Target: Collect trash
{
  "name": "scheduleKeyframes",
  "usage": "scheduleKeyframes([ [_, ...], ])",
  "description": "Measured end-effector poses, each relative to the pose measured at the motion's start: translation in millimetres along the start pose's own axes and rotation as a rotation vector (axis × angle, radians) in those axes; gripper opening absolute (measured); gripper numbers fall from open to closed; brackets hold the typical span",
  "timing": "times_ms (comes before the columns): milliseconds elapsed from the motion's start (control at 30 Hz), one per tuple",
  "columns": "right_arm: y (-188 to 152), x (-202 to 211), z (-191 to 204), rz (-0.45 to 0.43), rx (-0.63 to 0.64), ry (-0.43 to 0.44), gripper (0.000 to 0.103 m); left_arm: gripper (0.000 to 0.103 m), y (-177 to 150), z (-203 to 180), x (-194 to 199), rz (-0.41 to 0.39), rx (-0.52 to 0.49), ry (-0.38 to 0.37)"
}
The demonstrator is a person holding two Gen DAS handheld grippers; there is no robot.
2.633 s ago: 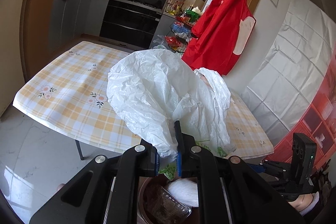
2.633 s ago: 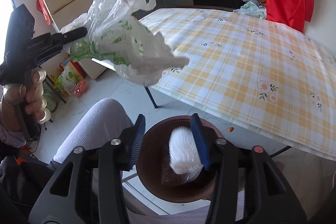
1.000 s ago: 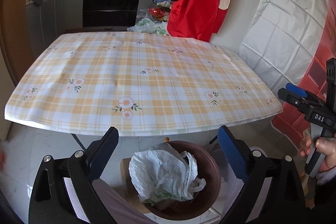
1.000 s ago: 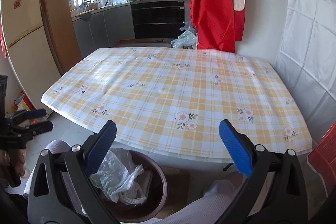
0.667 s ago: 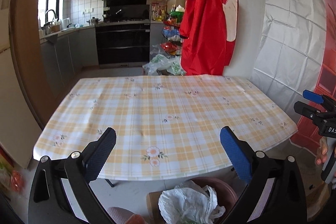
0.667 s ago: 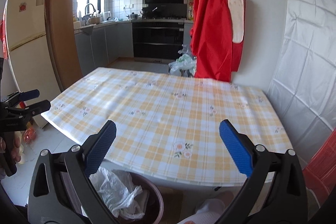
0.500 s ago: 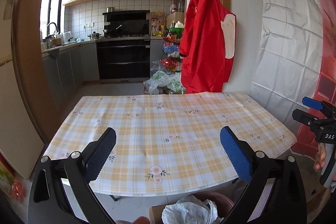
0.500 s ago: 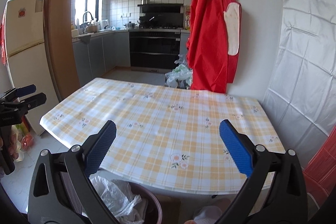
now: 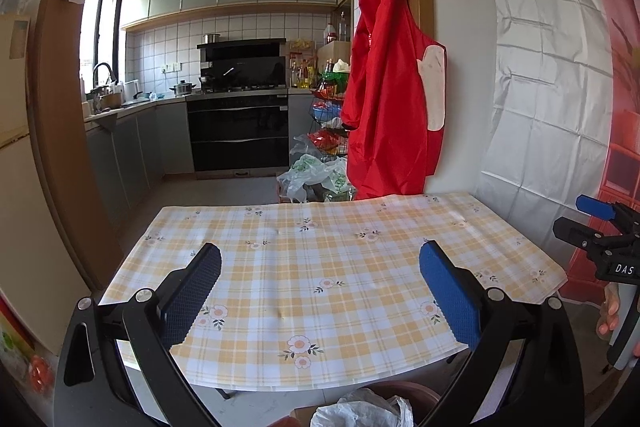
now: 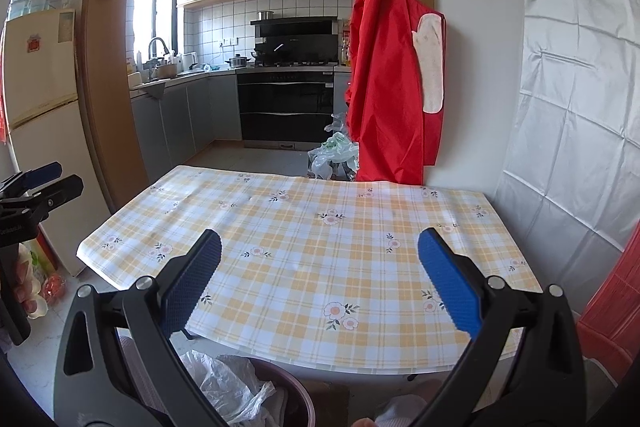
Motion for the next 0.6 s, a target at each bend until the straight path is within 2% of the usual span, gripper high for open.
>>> scheduleKeyframes([
  [433,-3.4,-2.6,-1.2,0.012,-0.007,-0.009,0.097,0.097,-1.6,-4.6,1.2,-0.013,-0.046,0.046],
  [600,-7.4,-3.9,-1.5,0.022,-0.008,-0.011,0.097,0.097,-3.3,-4.9,0.3,-0.002,-0.051,0.039],
])
Point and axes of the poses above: each gripper's, at about its wrist camera, not at the fingertips, and x roughly against the way its jaws point, z to its left, y to its top, the point moved 4 cm from there along -x, roughly the way its jaws point, and after that the axes turned 10 degrees about x, right-handed, at the moved point
